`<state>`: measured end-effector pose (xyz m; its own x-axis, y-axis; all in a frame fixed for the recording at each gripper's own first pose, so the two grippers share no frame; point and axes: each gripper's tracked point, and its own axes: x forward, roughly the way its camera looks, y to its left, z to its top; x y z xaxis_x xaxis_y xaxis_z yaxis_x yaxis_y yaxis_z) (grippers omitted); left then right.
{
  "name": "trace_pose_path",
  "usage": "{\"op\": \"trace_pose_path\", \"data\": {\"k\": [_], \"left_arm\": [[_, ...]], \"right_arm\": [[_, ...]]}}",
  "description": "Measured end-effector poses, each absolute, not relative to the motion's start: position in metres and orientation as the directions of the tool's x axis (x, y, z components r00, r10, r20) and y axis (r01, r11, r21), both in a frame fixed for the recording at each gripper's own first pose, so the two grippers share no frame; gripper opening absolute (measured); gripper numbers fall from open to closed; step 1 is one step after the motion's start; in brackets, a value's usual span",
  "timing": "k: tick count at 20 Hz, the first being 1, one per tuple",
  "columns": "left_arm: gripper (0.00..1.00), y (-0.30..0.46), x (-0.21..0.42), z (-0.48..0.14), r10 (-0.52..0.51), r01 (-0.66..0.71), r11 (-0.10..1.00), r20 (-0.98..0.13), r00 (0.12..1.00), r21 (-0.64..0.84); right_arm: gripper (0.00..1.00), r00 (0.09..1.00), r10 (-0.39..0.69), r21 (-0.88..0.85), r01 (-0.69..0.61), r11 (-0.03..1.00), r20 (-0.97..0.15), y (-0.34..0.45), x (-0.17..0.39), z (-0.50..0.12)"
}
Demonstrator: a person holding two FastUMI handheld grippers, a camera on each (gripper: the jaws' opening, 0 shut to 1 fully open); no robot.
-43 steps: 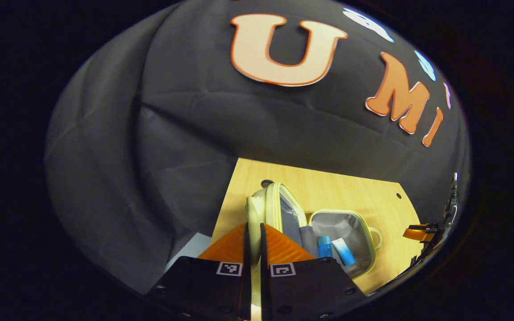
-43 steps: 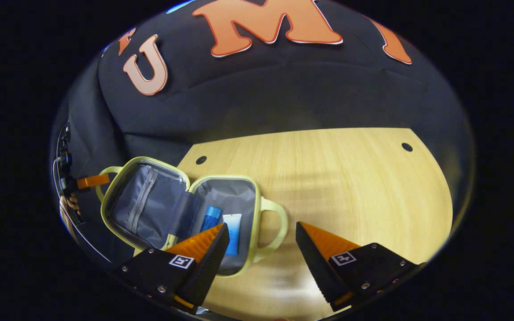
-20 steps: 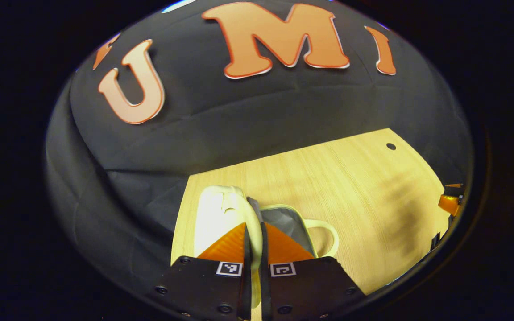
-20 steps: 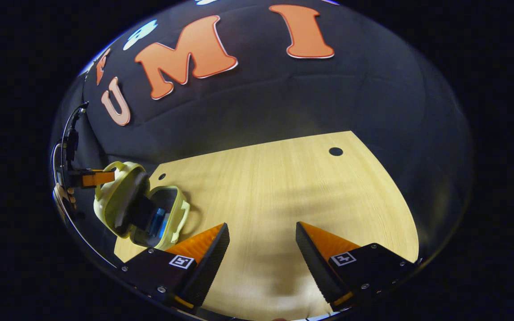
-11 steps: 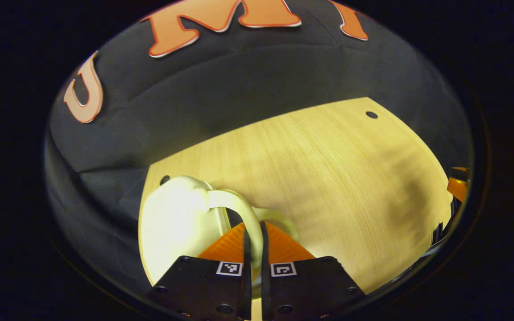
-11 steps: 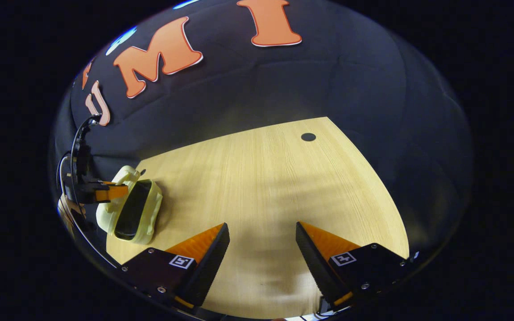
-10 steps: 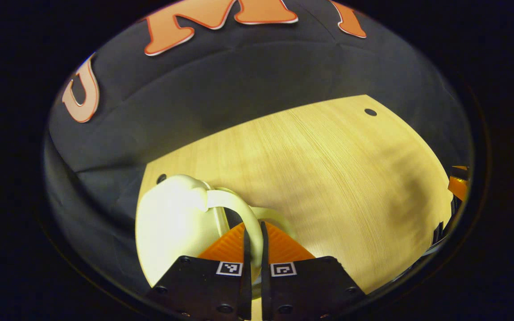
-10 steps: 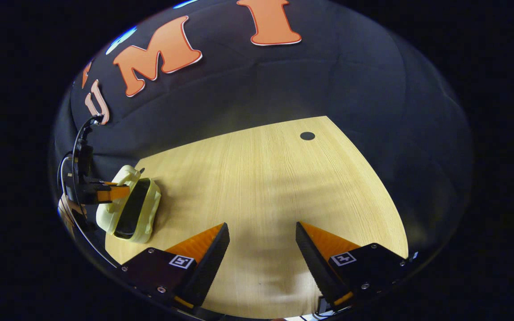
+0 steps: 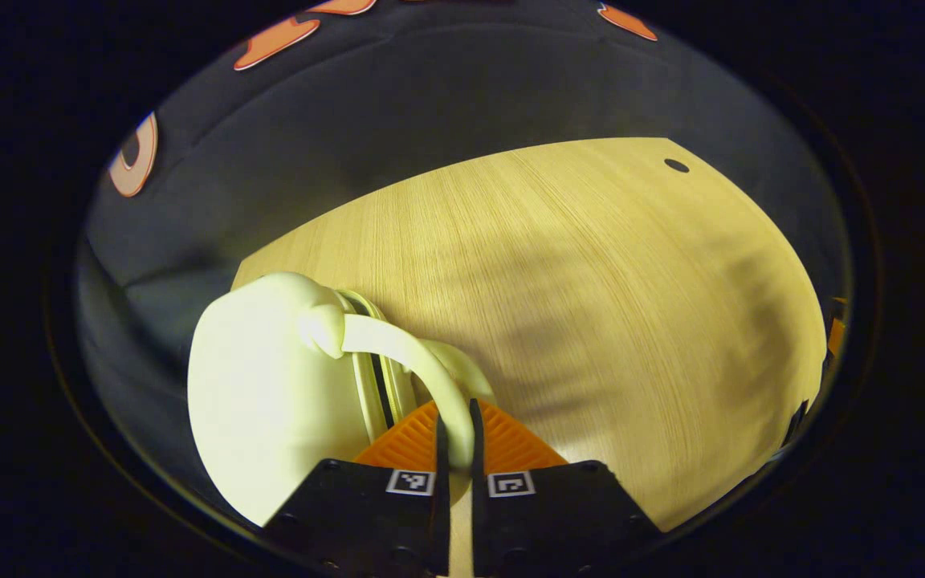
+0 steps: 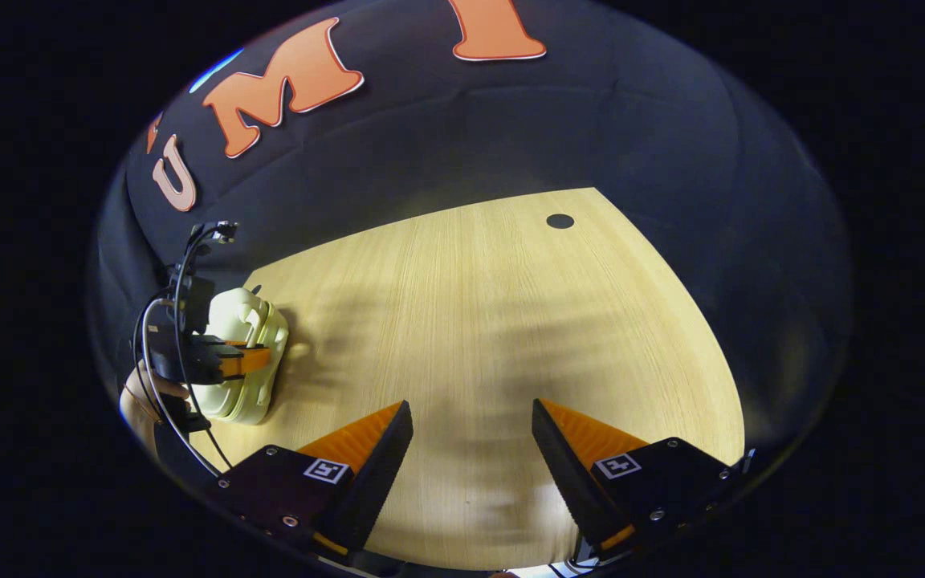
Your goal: First open the suitcase, pack the skin care products into it, and then close the suitcase.
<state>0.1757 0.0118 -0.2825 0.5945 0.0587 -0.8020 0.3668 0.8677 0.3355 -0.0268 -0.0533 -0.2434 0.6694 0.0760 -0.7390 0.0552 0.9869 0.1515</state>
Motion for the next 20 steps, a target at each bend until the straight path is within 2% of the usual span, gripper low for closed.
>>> {"op": "trace_pose_path", "data": {"k": [1,4,6,7,8,10,11,15,20], "left_arm": [[0.14,0.010,0.175,-0.279,0.058,0.377,0.861,-0.802,0.594,0.342],[0.18,0.011,0.171,-0.276,0.060,0.368,0.864,-0.796,0.602,0.344],[0.28,0.015,0.168,-0.272,0.039,0.358,0.875,-0.783,0.621,0.327],[0.50,0.012,0.164,-0.270,0.013,0.359,0.883,-0.781,0.624,0.301],[0.58,0.006,0.161,-0.268,-0.008,0.358,0.890,-0.776,0.631,0.281],[0.90,0.002,0.158,-0.258,-0.039,0.341,0.903,-0.740,0.671,0.261],[1.00,-0.001,0.154,-0.241,-0.058,0.334,0.909,-0.717,0.694,0.250],[0.99,0.001,0.146,-0.185,-0.102,0.266,0.944,-0.597,0.795,0.193],[0.99,0.020,0.138,-0.090,-0.054,0.100,0.986,-0.306,0.950,0.134]], "right_arm": [[0.95,0.671,0.083,0.157,0.050,0.986,-0.737,-0.049,-0.025,-0.242],[0.96,0.670,0.096,0.167,0.043,0.985,-0.736,-0.037,-0.019,-0.242],[0.96,0.668,0.106,0.167,0.028,0.985,-0.737,-0.024,-0.017,-0.240],[0.96,0.666,0.112,0.165,0.018,0.986,-0.737,-0.017,-0.016,-0.240],[0.96,0.667,0.116,0.162,0.007,0.987,-0.736,-0.012,-0.015,-0.239],[0.96,0.676,0.123,0.153,-0.016,0.988,-0.727,-0.002,-0.014,-0.234],[0.96,0.686,0.121,0.141,-0.026,0.990,-0.717,0.003,-0.011,-0.230],[0.95,0.753,0.113,0.110,-0.055,0.992,-0.649,0.015,-0.002,-0.198],[0.95,0.890,0.078,0.049,-0.063,0.997,-0.449,0.027,0.014,-0.124]]}}
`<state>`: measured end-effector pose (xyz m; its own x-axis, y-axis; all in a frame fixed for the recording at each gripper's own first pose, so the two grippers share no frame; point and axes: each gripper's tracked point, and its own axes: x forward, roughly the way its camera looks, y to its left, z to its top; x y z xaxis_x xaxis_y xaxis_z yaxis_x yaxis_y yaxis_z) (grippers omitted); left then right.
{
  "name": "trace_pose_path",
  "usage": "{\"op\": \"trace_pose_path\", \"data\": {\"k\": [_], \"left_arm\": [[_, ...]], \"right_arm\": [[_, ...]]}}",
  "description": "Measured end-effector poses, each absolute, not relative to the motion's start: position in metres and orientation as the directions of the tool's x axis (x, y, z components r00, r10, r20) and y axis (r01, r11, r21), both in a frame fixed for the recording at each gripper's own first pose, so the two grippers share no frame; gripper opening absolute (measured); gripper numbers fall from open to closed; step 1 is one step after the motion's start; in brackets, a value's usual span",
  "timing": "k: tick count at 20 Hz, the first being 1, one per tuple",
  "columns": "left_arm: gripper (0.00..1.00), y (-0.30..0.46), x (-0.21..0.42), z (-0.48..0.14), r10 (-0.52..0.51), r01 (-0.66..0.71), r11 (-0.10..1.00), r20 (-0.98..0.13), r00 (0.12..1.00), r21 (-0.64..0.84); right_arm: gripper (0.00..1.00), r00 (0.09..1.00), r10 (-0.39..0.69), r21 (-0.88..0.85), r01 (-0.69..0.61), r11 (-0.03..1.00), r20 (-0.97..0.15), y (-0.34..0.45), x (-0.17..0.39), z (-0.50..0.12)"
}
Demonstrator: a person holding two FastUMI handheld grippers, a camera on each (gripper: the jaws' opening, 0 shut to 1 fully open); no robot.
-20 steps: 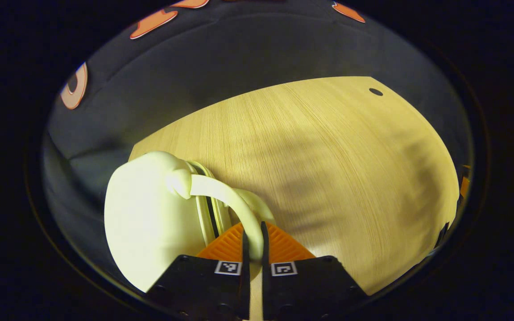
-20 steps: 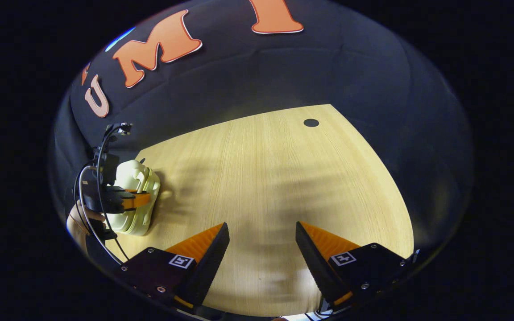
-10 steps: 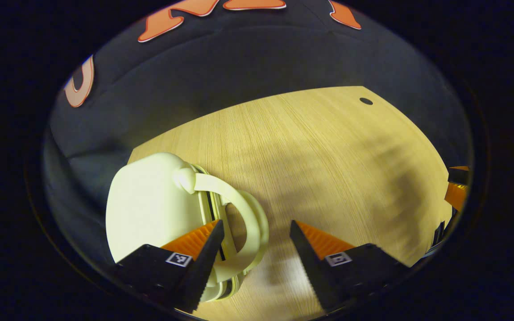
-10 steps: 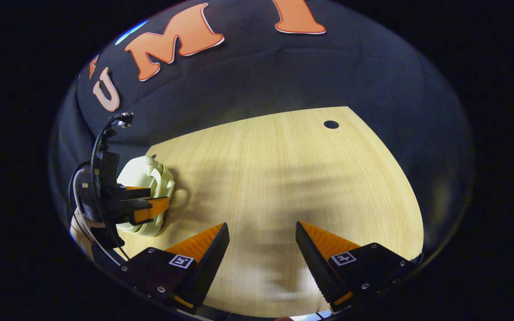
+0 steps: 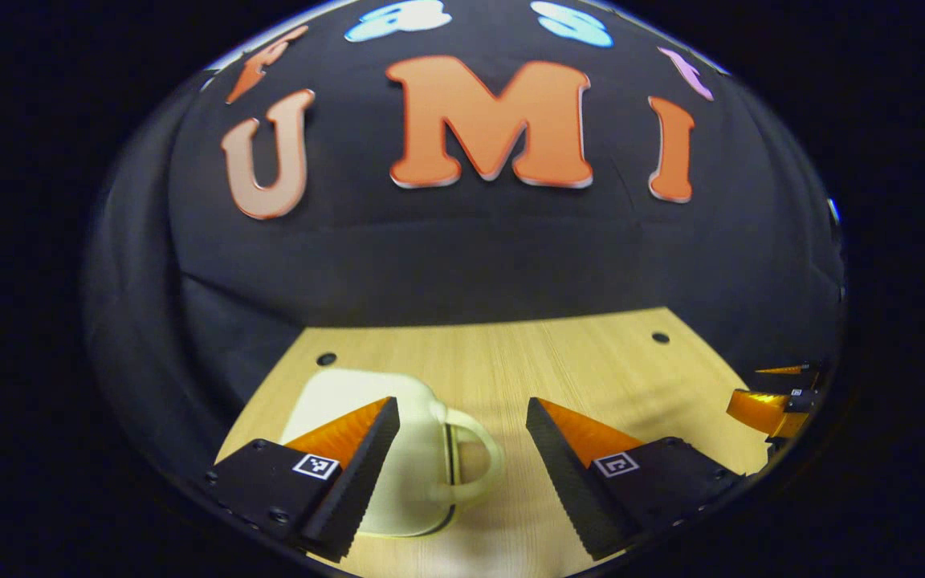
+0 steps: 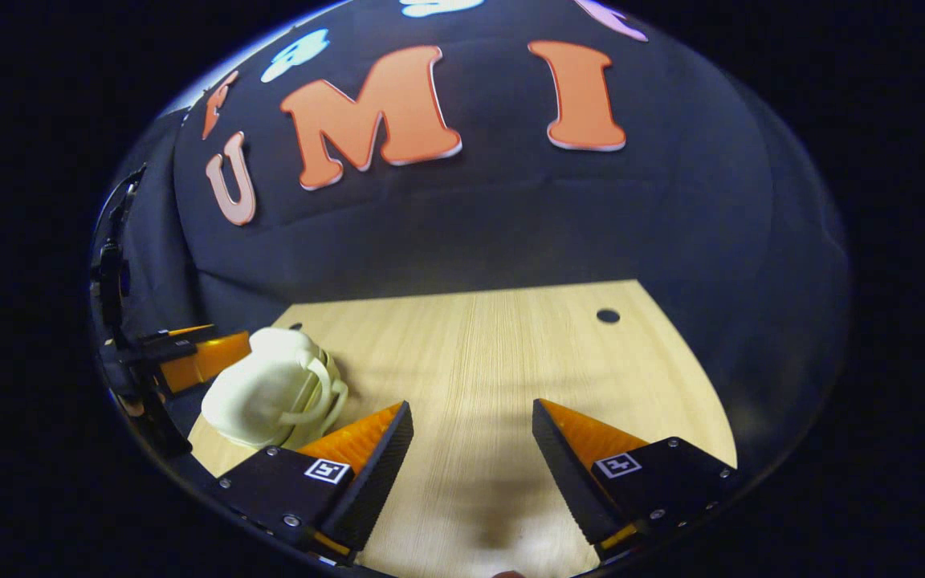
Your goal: First open the suitcase, pack the skin care products into it, and then close the suitcase.
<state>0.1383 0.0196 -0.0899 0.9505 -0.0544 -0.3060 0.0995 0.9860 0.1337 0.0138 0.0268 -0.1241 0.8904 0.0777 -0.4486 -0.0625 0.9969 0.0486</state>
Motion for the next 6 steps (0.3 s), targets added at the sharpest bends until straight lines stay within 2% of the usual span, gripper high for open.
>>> {"op": "trace_pose_path", "data": {"k": [3,6], "left_arm": [[0.99,0.021,0.128,-0.070,-0.016,0.044,0.990,-0.203,0.979,0.134],[0.99,0.020,0.126,-0.054,-0.060,0.071,0.993,-0.125,0.990,0.092]], "right_arm": [[0.95,0.948,0.063,0.008,-0.064,0.998,-0.313,0.038,0.013,-0.079],[0.95,0.978,0.088,0.025,-0.085,0.996,-0.192,0.059,0.002,-0.042]]}}
